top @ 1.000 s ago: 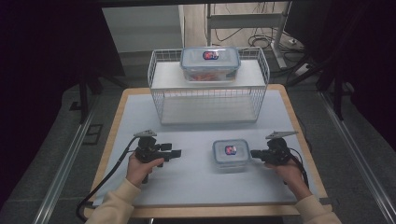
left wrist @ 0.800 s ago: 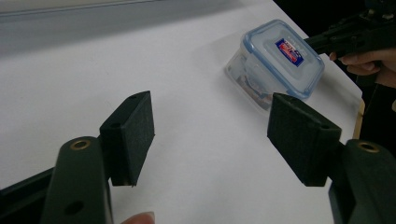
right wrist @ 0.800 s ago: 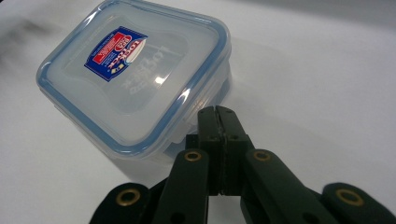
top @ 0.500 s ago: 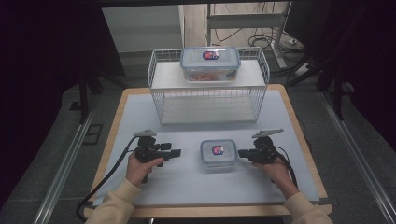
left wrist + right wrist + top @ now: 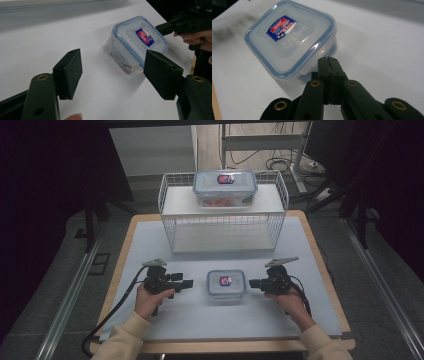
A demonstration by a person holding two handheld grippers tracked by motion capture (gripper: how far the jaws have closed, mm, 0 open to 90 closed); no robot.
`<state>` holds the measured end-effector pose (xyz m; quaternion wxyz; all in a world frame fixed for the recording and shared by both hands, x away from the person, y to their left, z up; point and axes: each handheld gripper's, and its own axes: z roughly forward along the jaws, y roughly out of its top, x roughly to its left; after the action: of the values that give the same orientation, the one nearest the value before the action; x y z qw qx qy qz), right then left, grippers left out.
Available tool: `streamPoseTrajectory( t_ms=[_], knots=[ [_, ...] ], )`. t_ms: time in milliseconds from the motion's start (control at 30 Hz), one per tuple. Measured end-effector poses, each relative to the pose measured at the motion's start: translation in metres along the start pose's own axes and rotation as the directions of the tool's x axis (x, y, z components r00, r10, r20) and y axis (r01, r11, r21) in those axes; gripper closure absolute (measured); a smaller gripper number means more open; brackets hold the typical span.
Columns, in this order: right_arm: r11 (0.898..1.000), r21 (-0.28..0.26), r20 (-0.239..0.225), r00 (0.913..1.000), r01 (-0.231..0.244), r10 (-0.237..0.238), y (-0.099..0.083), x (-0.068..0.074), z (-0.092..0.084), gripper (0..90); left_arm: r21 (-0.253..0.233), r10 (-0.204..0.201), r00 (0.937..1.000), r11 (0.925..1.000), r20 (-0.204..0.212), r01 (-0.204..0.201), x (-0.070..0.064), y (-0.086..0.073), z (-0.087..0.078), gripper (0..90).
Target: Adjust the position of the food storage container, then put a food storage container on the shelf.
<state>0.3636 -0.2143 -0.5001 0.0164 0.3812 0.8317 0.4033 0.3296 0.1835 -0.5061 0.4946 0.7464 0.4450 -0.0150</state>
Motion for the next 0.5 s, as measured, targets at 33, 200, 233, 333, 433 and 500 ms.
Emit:
streamPoseTrajectory(
  t_ms=[33, 200, 233, 333, 433, 500],
  knots=[
    [1.000, -0.007, 0.001, 1.0000, -0.002, 0.002, 0.000, -0.001, -0.002, 89.5, 0.001, 0.001, 1.0000, 1.0000, -0.002, -0.001, 0.000, 0.000, 0.000, 30.8],
    [0.999, -0.032, 0.001, 0.9999, -0.014, 0.014, -0.001, -0.005, -0.013, 89.5, 0.006, 0.009, 0.9999, 0.9999, -0.012, -0.009, -0.003, -0.003, -0.002, 30.5],
    [0.999, -0.035, -0.001, 0.9999, -0.014, 0.014, -0.001, -0.006, -0.014, 89.5, 0.005, 0.008, 0.9999, 1.0000, -0.015, -0.008, -0.003, -0.003, -0.003, 30.4],
    [0.999, -0.047, -0.012, 0.9997, -0.021, 0.020, -0.001, -0.007, -0.019, 89.4, 0.002, 0.004, 0.9999, 1.0000, -0.016, -0.004, -0.005, -0.003, -0.005, 30.2],
    [0.998, -0.057, -0.027, 0.9990, -0.036, 0.035, -0.001, -0.009, -0.021, 89.3, -0.006, -0.014, 0.9997, 0.9999, -0.022, 0.014, -0.005, -0.003, -0.004, 29.4],
    [0.997, -0.059, -0.032, 0.9987, -0.041, 0.040, -0.001, -0.010, -0.022, 87.5, -0.010, -0.023, 0.9972, 0.9997, -0.071, 0.022, -0.006, -0.003, -0.003, 26.8]
  ],
)
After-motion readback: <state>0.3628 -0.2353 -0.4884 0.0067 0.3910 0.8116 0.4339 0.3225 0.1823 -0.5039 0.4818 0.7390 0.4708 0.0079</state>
